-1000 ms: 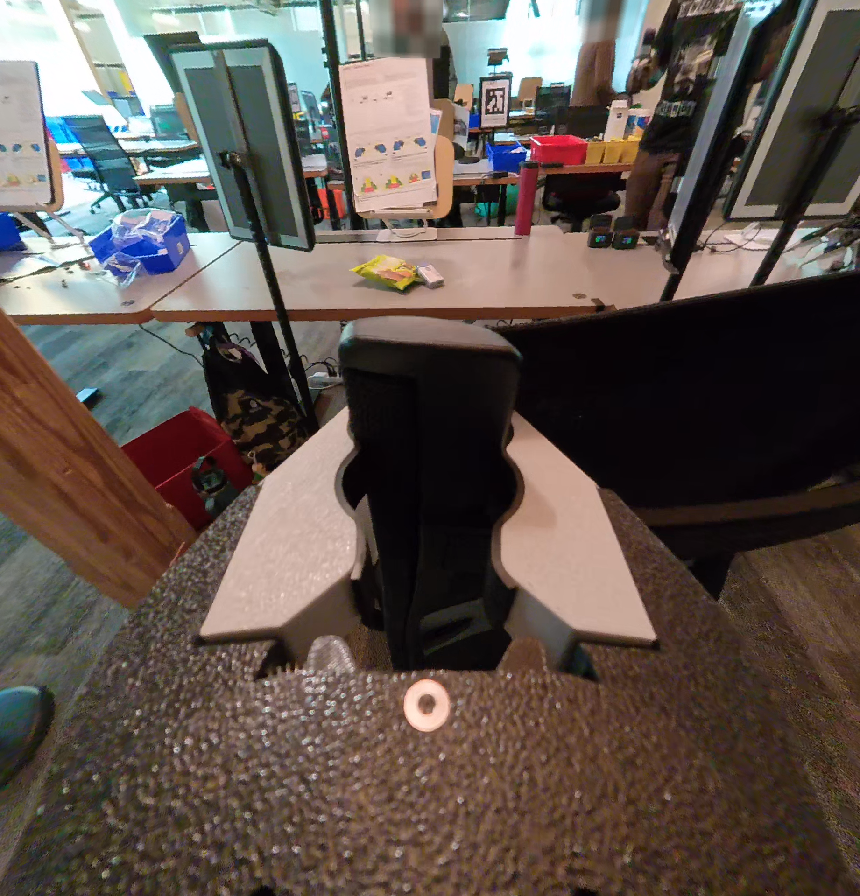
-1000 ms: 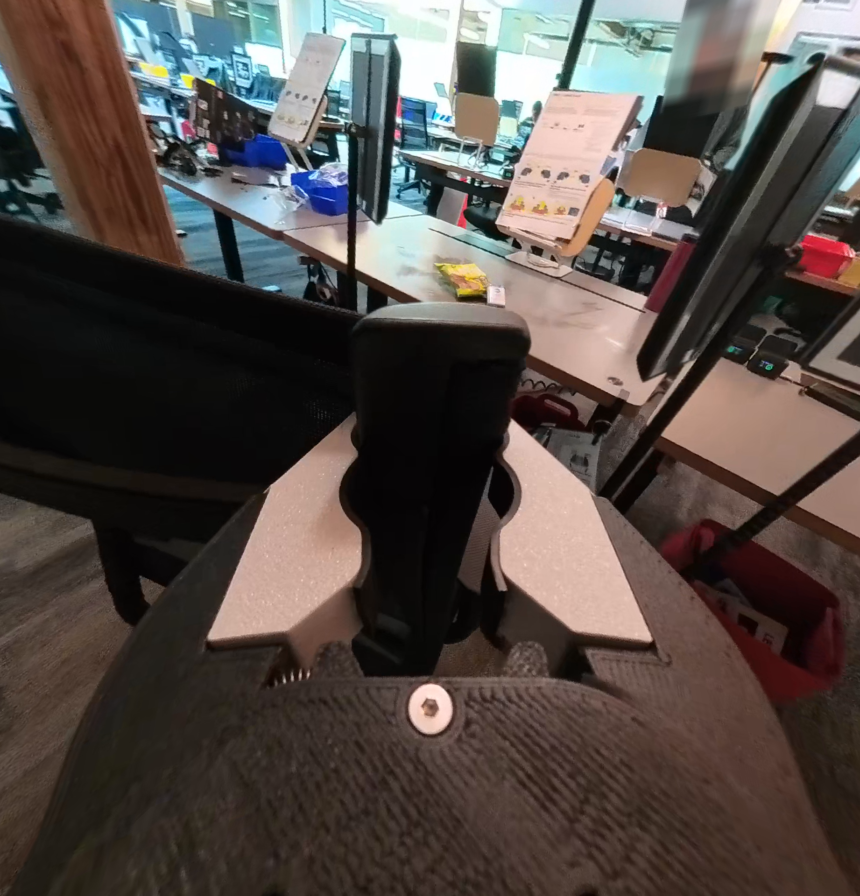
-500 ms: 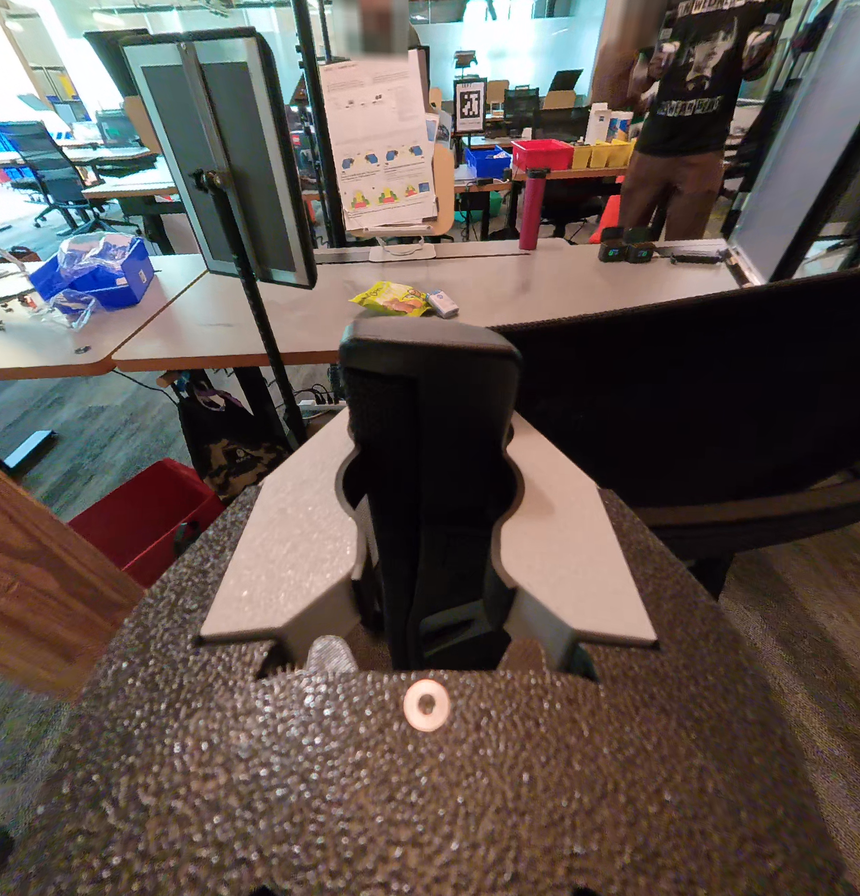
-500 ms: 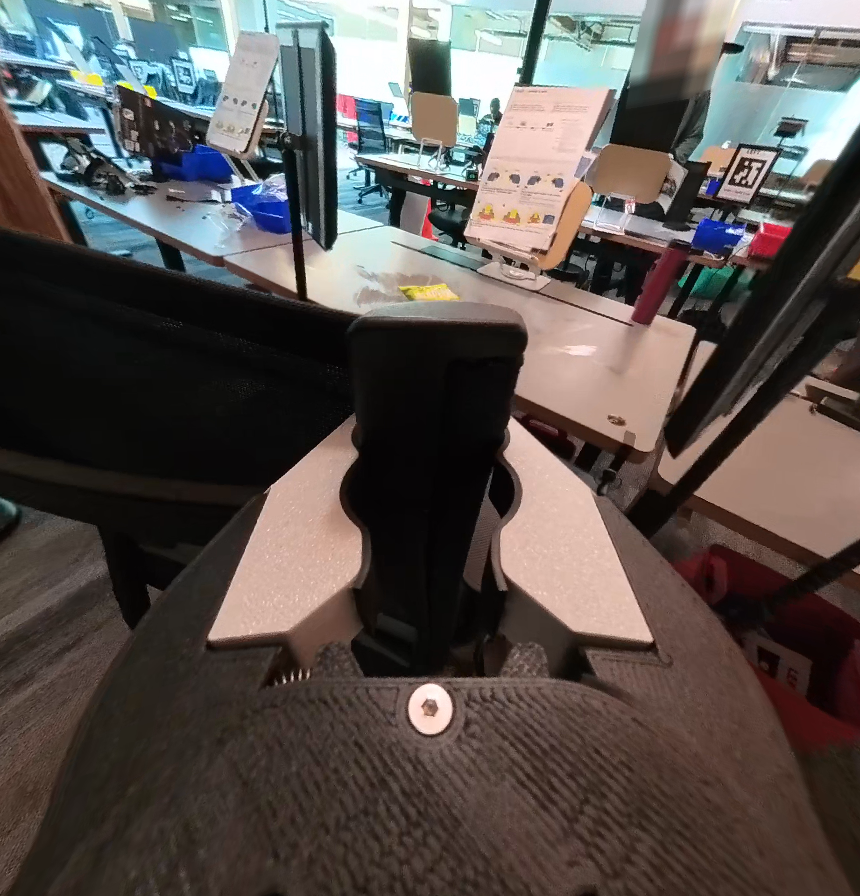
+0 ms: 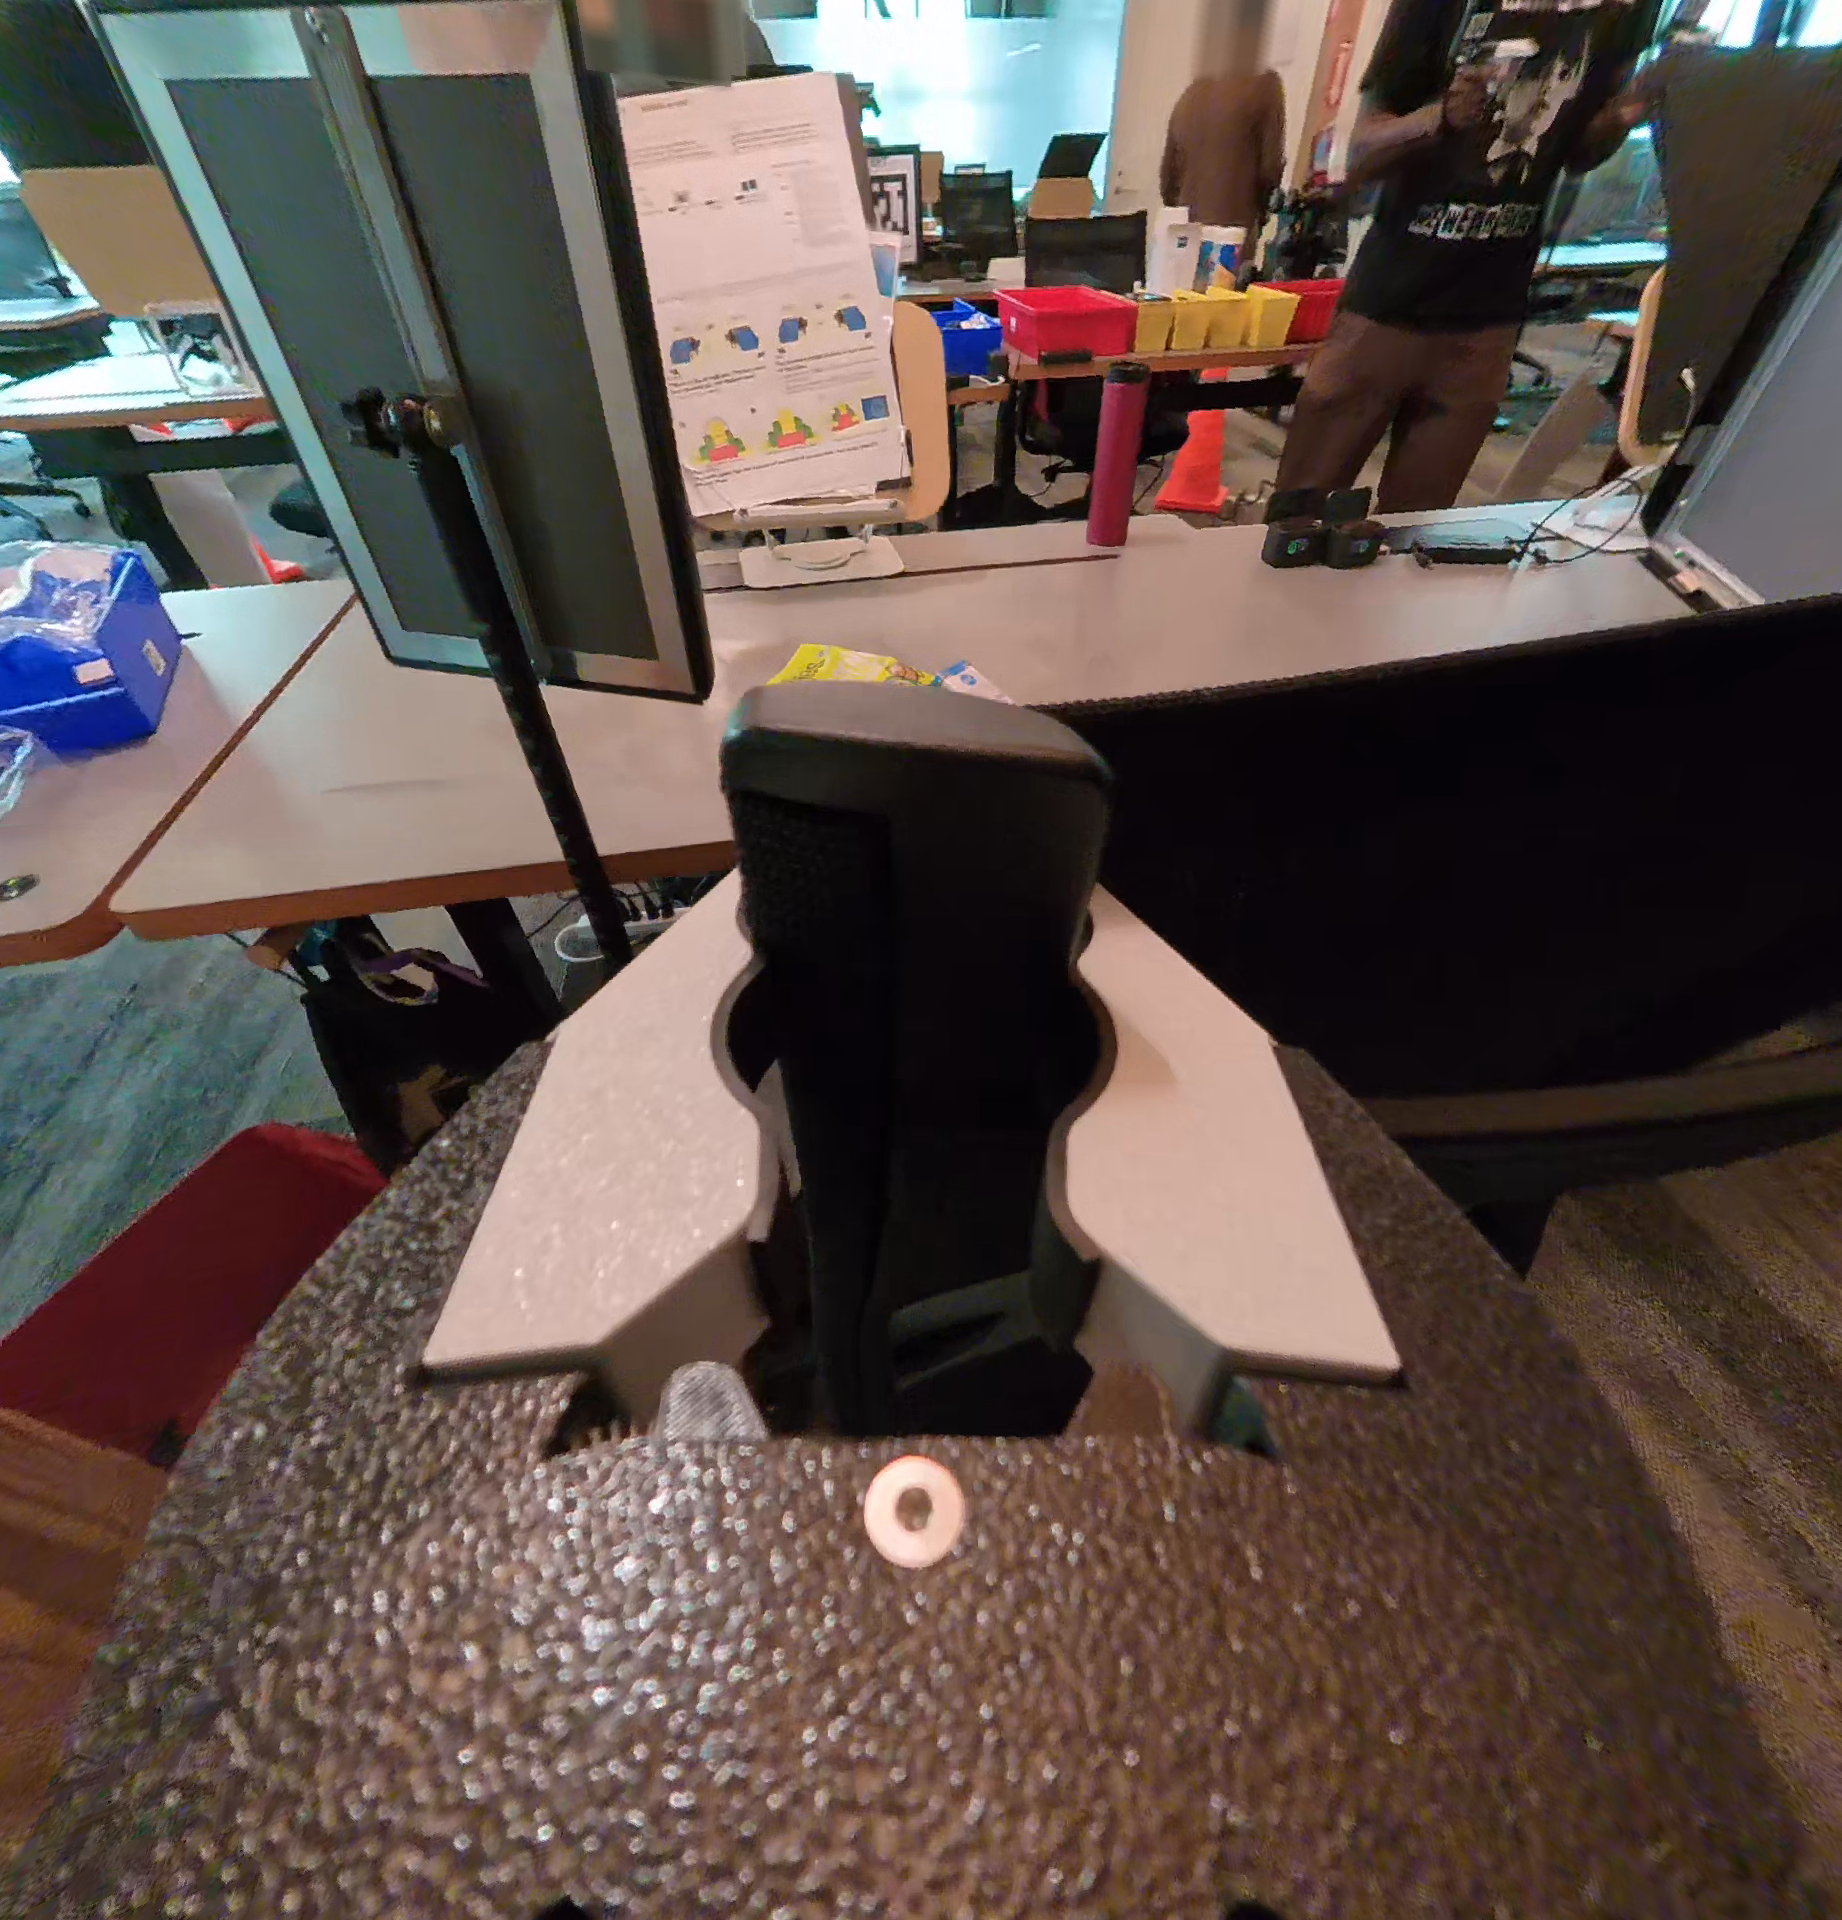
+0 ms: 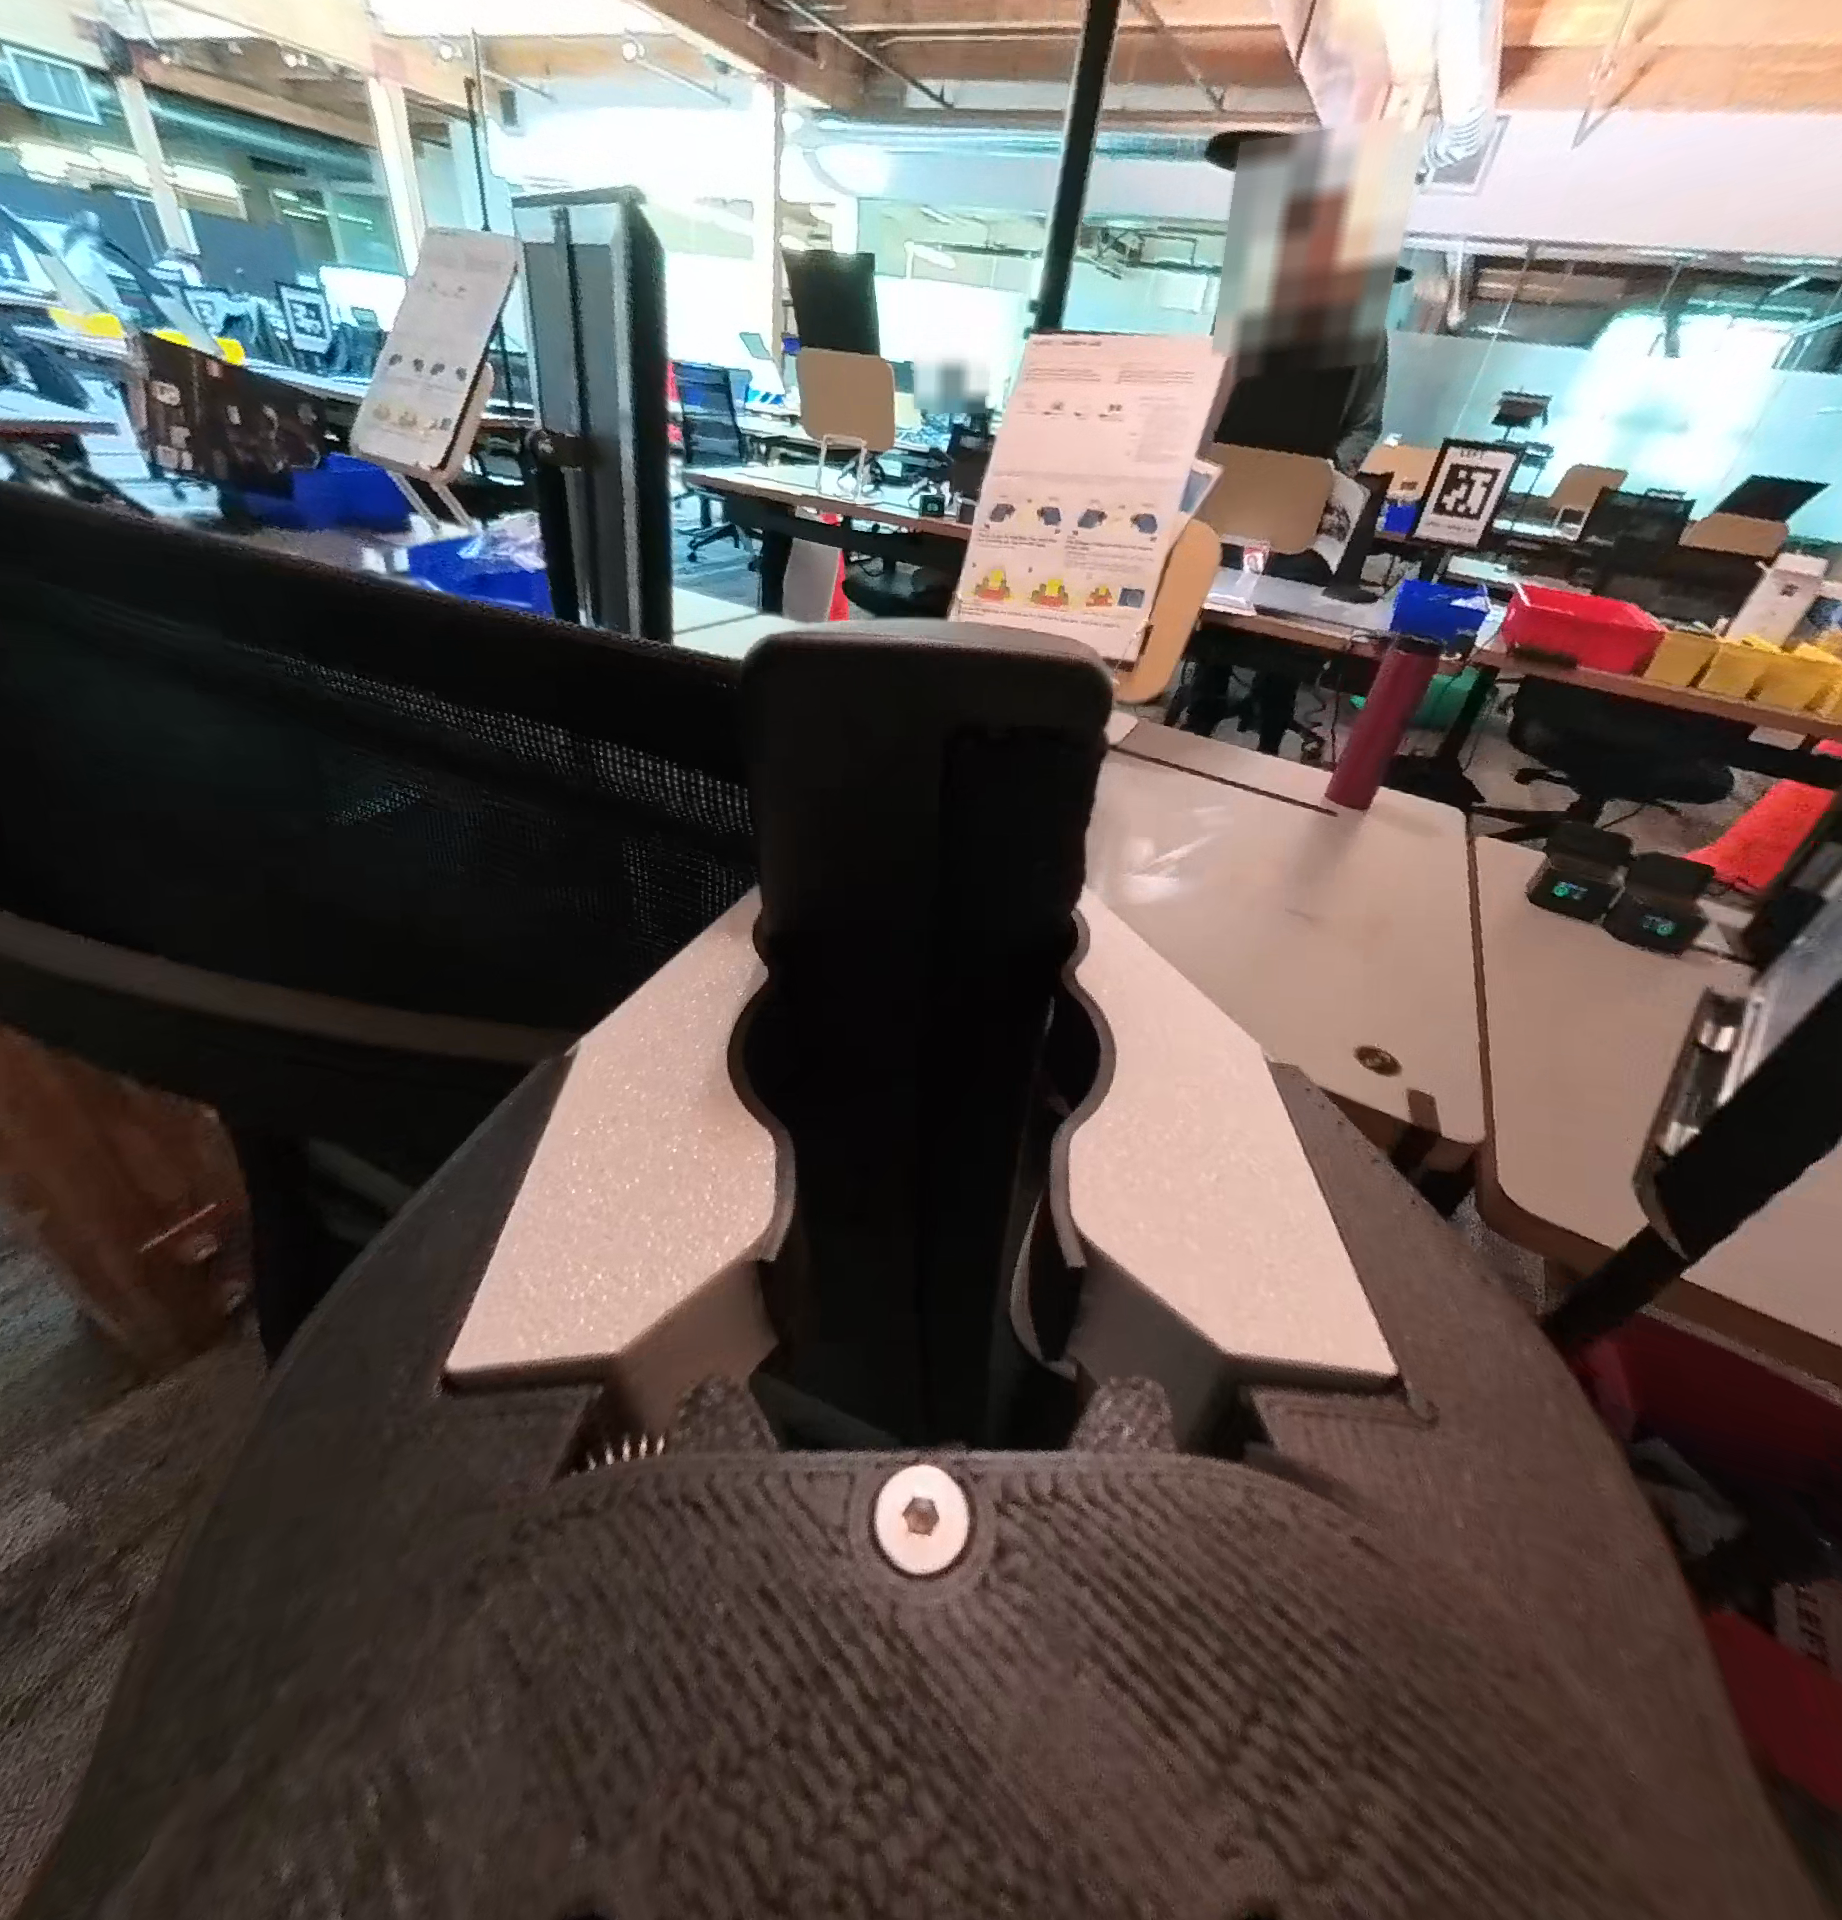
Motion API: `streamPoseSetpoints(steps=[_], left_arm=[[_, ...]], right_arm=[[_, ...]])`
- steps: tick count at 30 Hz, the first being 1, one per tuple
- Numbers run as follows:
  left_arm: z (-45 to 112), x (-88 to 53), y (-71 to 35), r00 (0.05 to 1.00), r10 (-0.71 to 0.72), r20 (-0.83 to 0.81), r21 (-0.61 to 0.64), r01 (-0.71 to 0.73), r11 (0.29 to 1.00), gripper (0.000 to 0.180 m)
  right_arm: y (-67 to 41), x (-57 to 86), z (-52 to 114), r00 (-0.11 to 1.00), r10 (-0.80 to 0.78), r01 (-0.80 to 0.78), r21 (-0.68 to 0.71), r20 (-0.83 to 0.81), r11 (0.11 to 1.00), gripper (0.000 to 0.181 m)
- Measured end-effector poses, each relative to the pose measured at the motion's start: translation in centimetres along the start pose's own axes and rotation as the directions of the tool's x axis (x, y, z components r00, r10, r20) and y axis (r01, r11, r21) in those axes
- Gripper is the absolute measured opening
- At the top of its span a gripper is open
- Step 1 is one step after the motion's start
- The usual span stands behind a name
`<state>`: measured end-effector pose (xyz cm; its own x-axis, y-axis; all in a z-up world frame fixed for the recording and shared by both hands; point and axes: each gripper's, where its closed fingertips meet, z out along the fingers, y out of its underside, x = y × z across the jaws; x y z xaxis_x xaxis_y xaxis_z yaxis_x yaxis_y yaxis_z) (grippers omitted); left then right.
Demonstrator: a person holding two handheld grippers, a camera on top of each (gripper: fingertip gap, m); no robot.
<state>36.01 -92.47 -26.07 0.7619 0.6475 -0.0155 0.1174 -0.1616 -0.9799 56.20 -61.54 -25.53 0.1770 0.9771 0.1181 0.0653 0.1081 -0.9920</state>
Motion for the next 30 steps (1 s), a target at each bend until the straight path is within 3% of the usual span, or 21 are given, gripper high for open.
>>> streamPoseSetpoints(steps=[30], left_arm=[[8.4,-8.8,-1.5,0.988,0.055,-0.146,0.035,-0.051,0.998,0.05]], right_arm=[[-0.3,-3.2,7.9,0.981,-0.018,-0.006,-0.124,-0.191,0.992,0.047]])
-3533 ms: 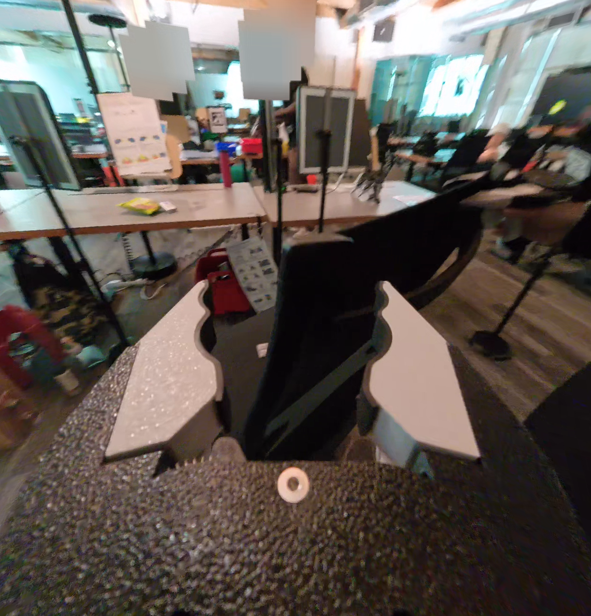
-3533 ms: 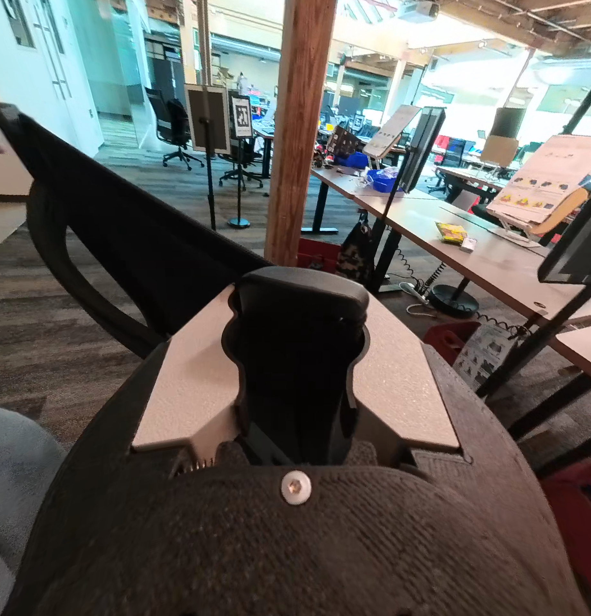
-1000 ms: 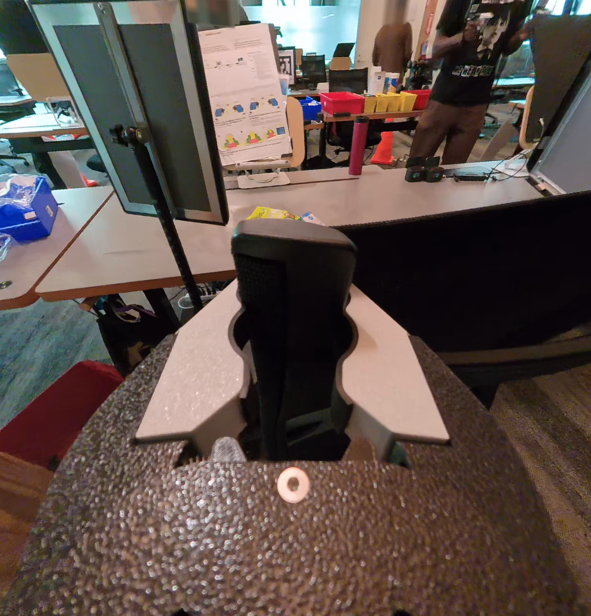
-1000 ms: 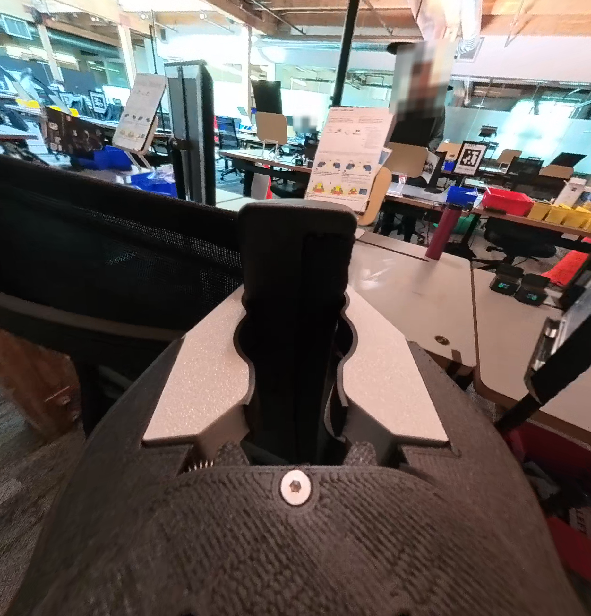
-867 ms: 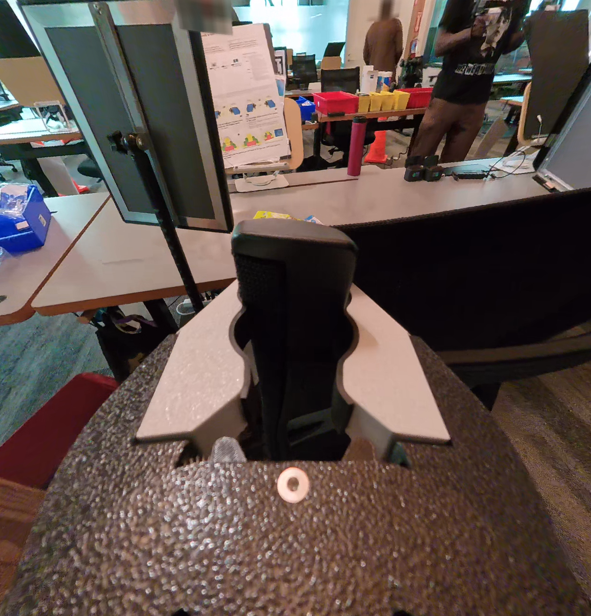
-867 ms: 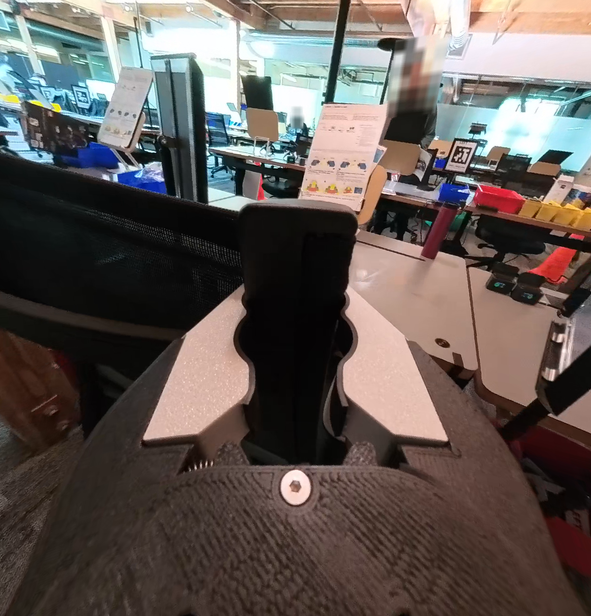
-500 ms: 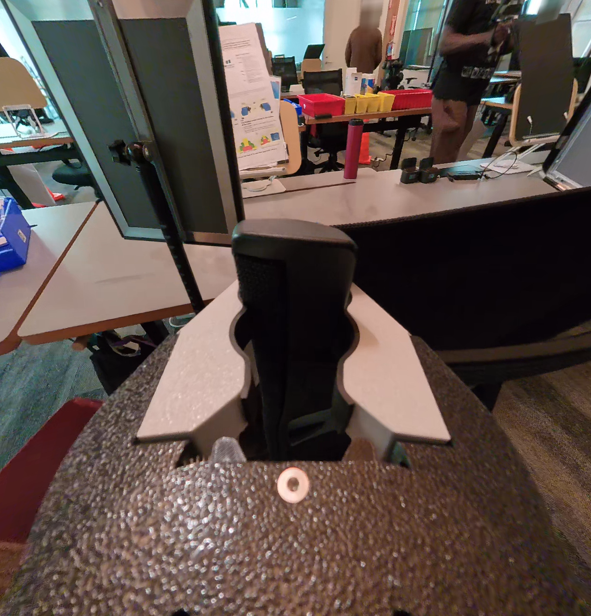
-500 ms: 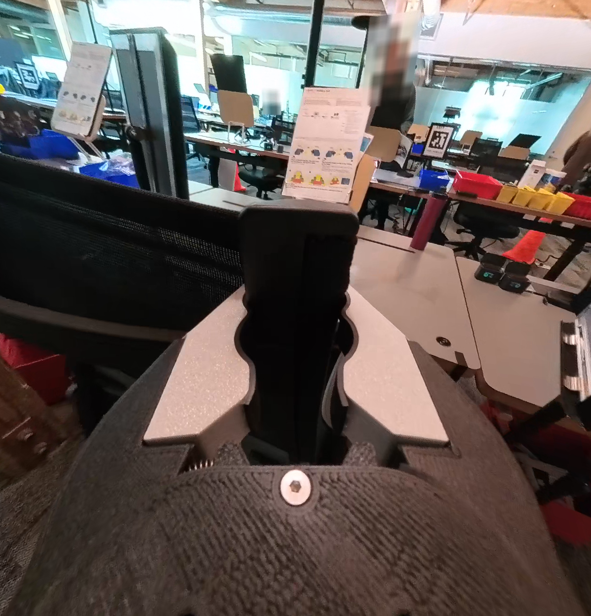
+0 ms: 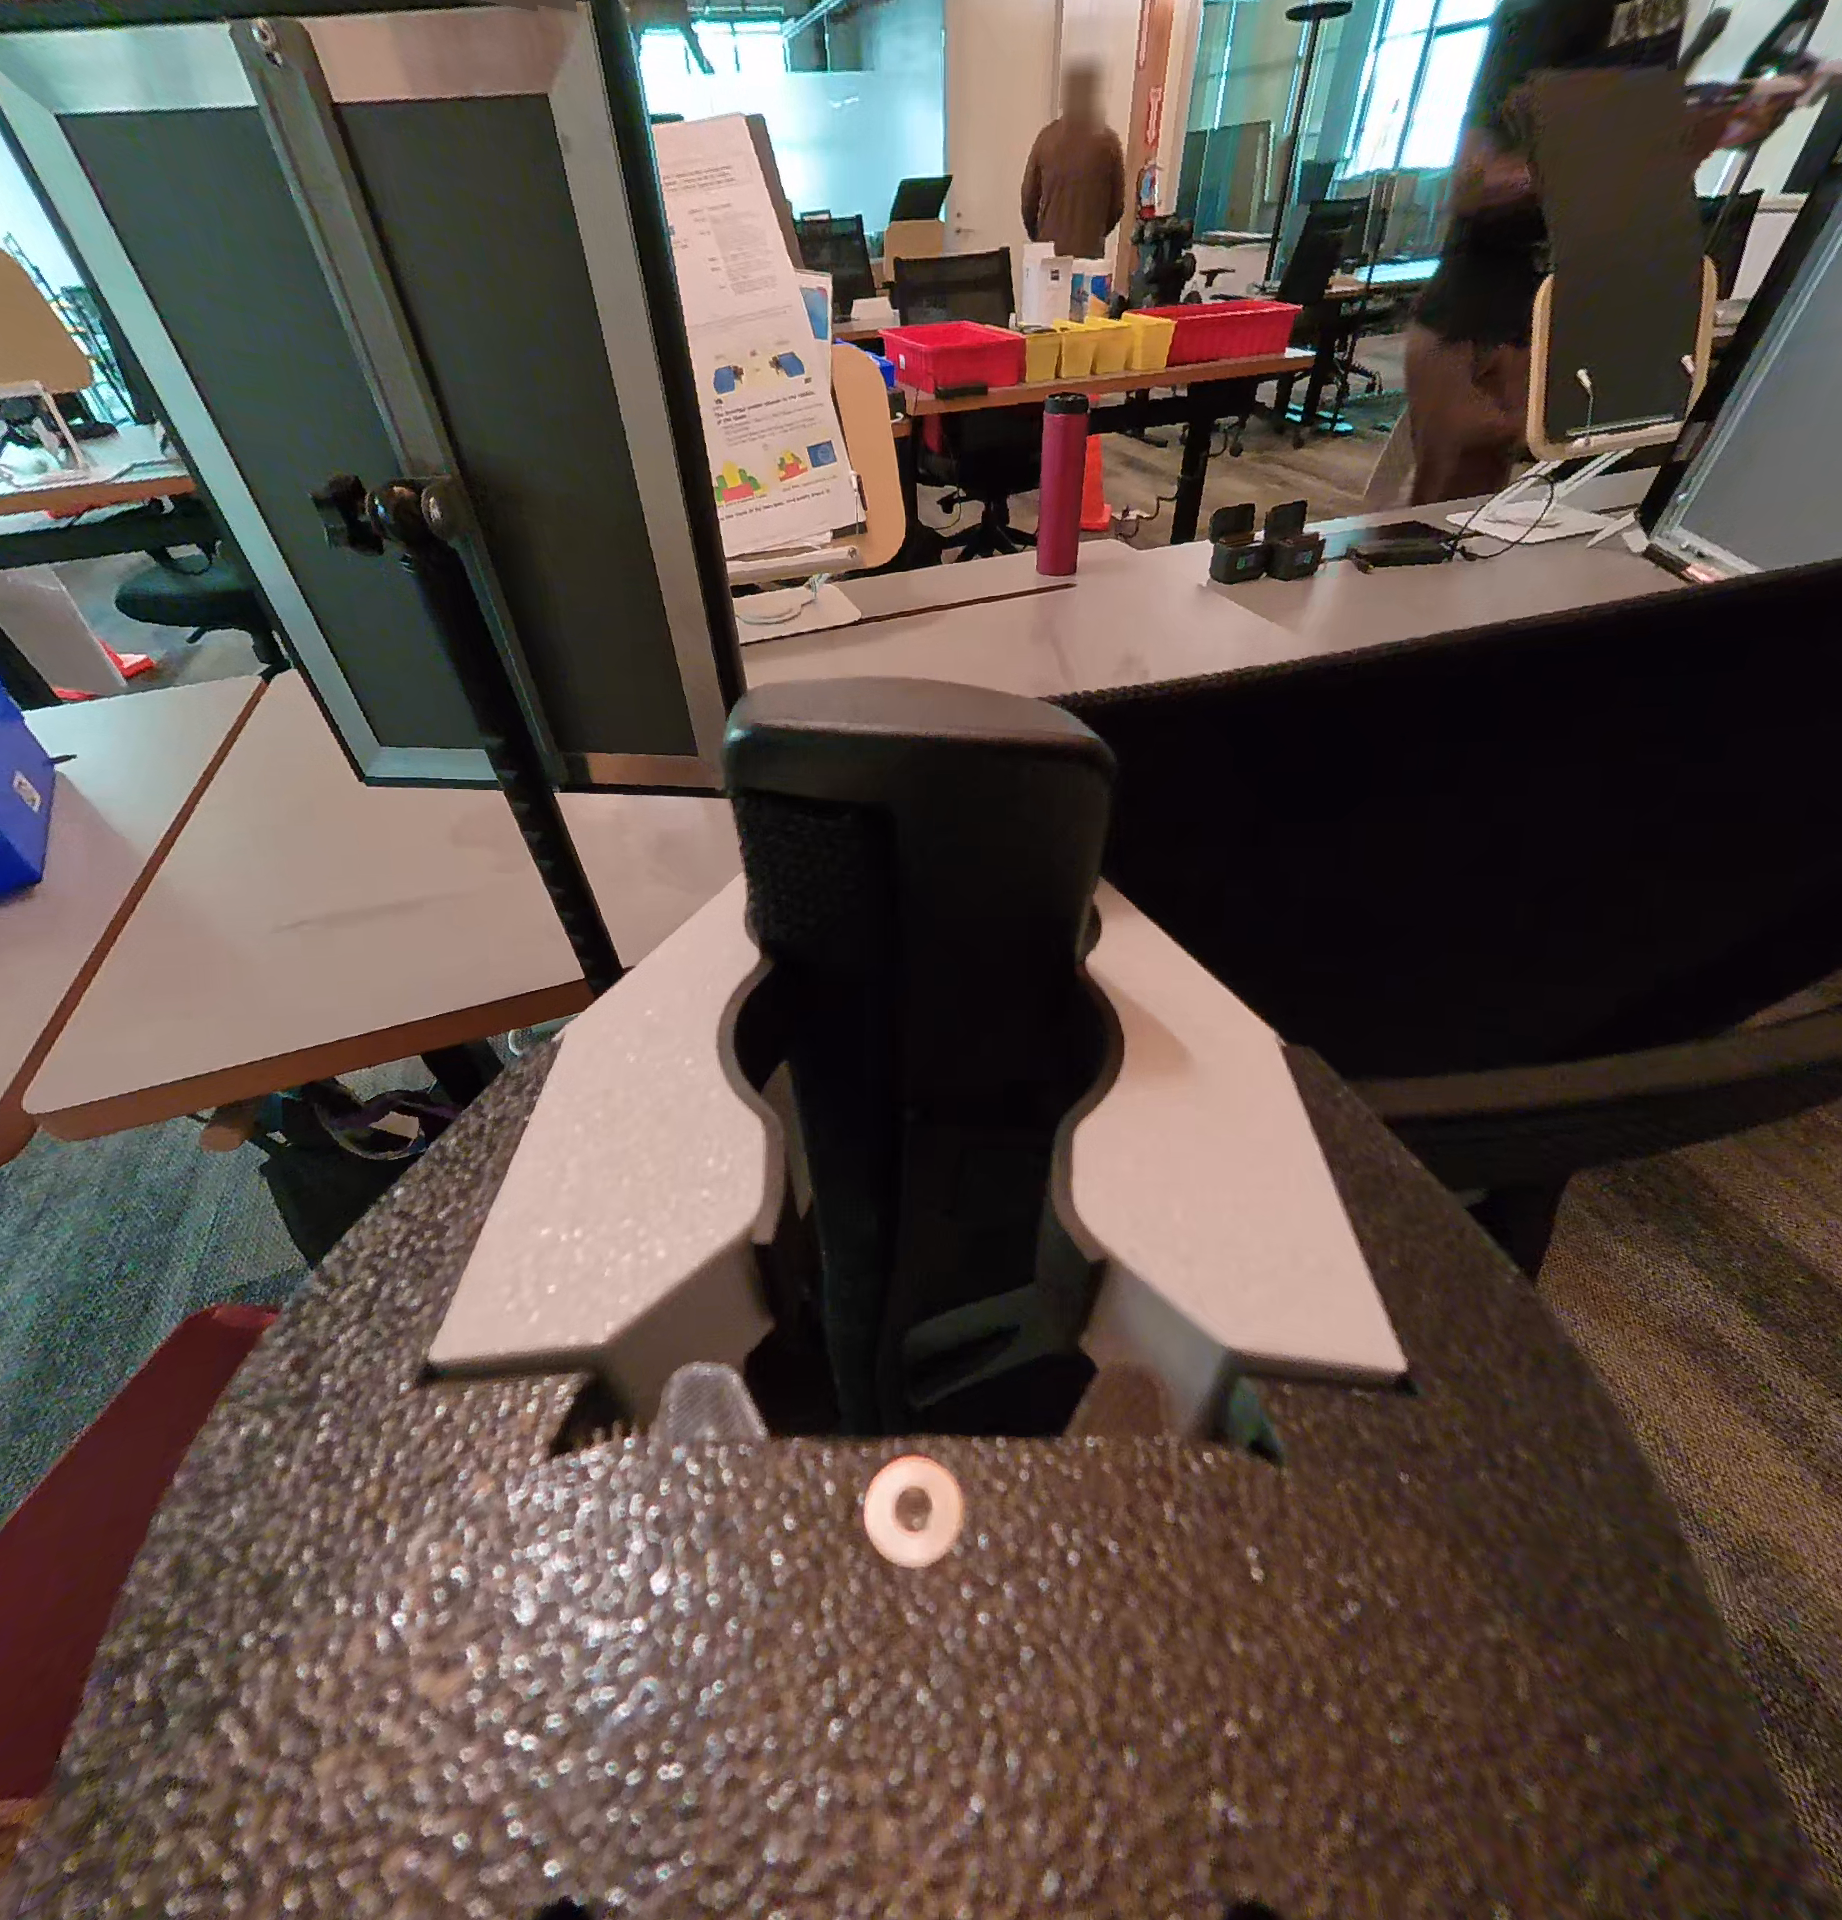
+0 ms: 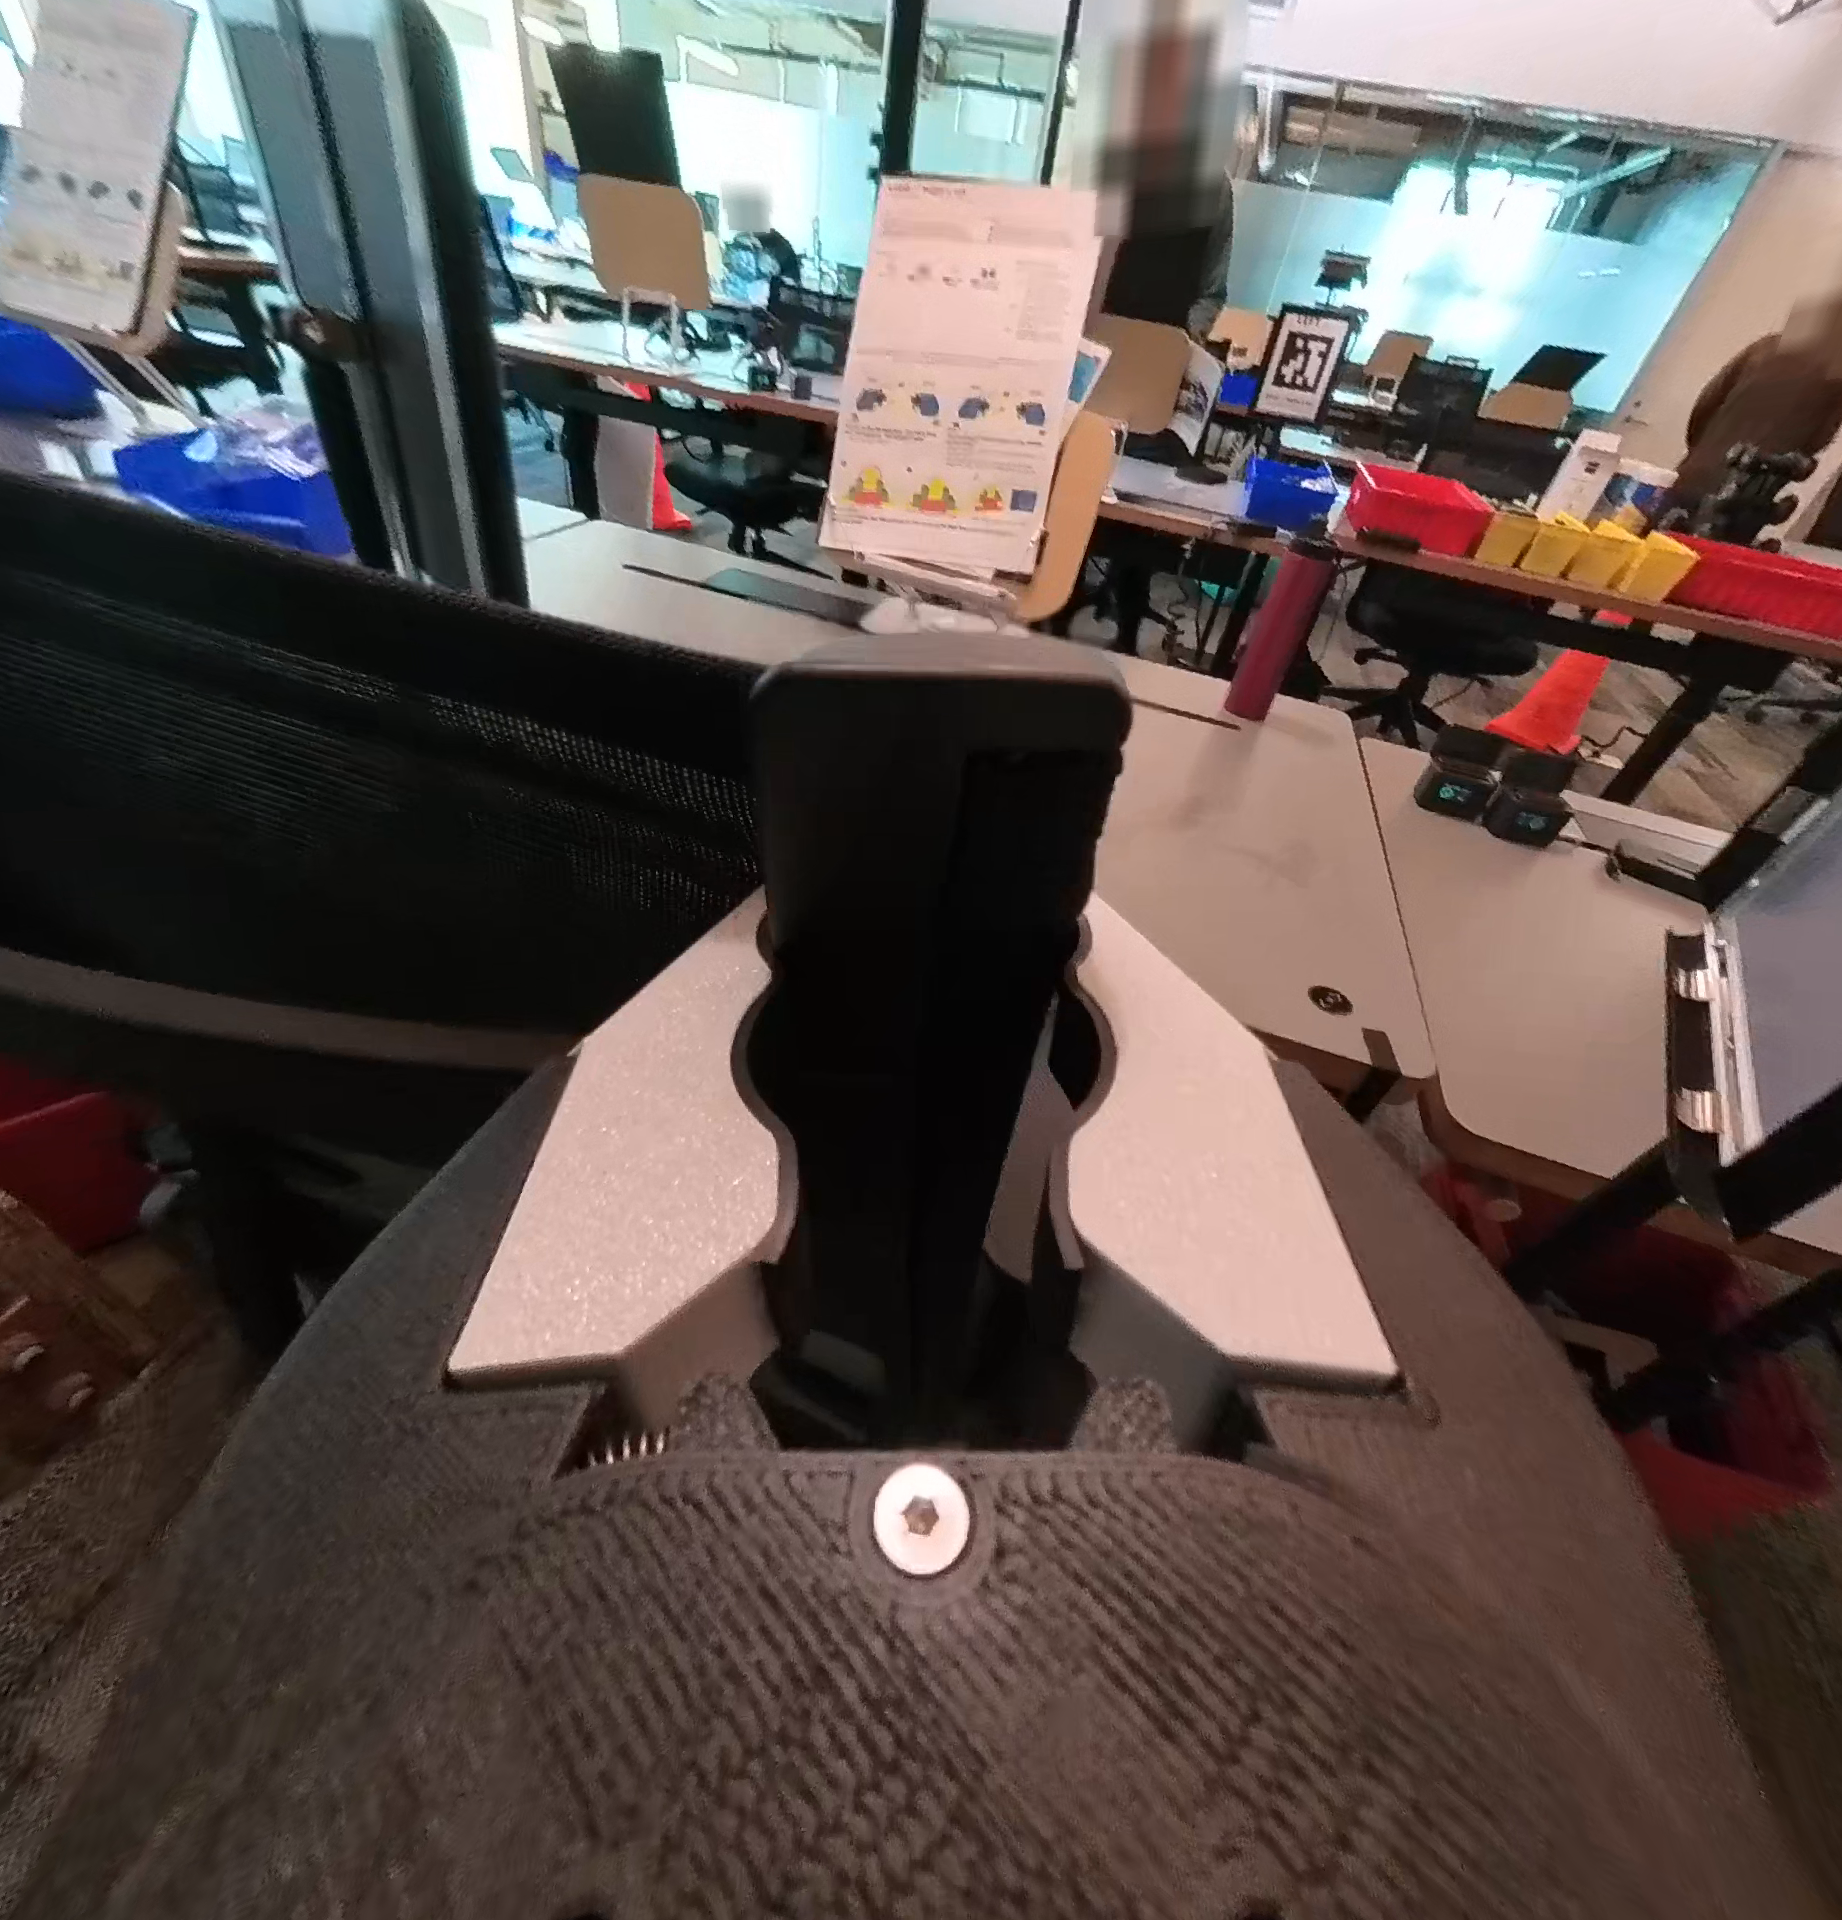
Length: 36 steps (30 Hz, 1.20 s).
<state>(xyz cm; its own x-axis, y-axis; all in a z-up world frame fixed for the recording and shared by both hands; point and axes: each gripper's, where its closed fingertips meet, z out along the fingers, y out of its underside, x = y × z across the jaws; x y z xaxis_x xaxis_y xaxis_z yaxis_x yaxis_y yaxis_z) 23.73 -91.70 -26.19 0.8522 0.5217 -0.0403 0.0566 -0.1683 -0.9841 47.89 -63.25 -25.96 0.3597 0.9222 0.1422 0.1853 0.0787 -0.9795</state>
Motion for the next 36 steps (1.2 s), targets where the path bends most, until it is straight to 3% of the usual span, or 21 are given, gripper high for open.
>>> streamPoseSetpoints(steps=[6,10,14,19,22,25,31,36], left_arm=[[-0.6,0.4,0.1,0.997,-0.002,-0.079,-0.01,0.001,1.0,0.05],[-1.7,0.4,-0.8,0.992,-0.028,-0.124,0.043,0.033,0.998,0.07],[-4.9,-0.4,-1.6,0.983,0.007,-0.182,0.137,0.019,0.99,0.072],[-7.6,-6.3,-1.1,0.988,0.045,-0.148,0.126,-0.026,0.992,0.079],[-8.0,-13.6,1.6,1.0,0.015,0.027,0.048,-0.016,0.999,0.08],[-7.5,-19.9,5.9,0.991,-0.028,0.131,-0.033,0.033,0.999,0.079],[-2.2,-29.4,14.7,0.981,-0.091,0.17,-0.121,0.113,0.986,0.08],[6.3,-37.3,23.3,0.977,-0.092,0.194,-0.139,0.12,0.983,0.079]], right_arm=[[-1.0,0.1,-2.1,0.99,-0.017,0.012,-0.038,-0.14,0.999,0.053],[-8.6,-3.0,-6.4,0.954,-0.21,0.237,0.11,-0.212,0.965,0.06],[-13.6,-15.5,-5.6,0.95,-0.271,0.227,0.255,0.155,0.94,0.058],[-14.5,-35.7,-4.0,0.707,-0.397,0.121,0.453,0.585,0.883,0.057],[-13.4,-45.1,-2.9,0.52,-0.368,0.03,0.413,0.771,0.91,0.055],[-11.3,-52.1,-0.9,0.398,-0.337,0.029,0.356,0.853,0.934,0.053],[-4.2,-58.1,13.8,0.666,-0.252,0.173,0.183,0.702,0.968,0.044],[4.9,-60.3,23.0,0.798,-0.2,0.245,-0.003,0.568,0.969,0.047]])
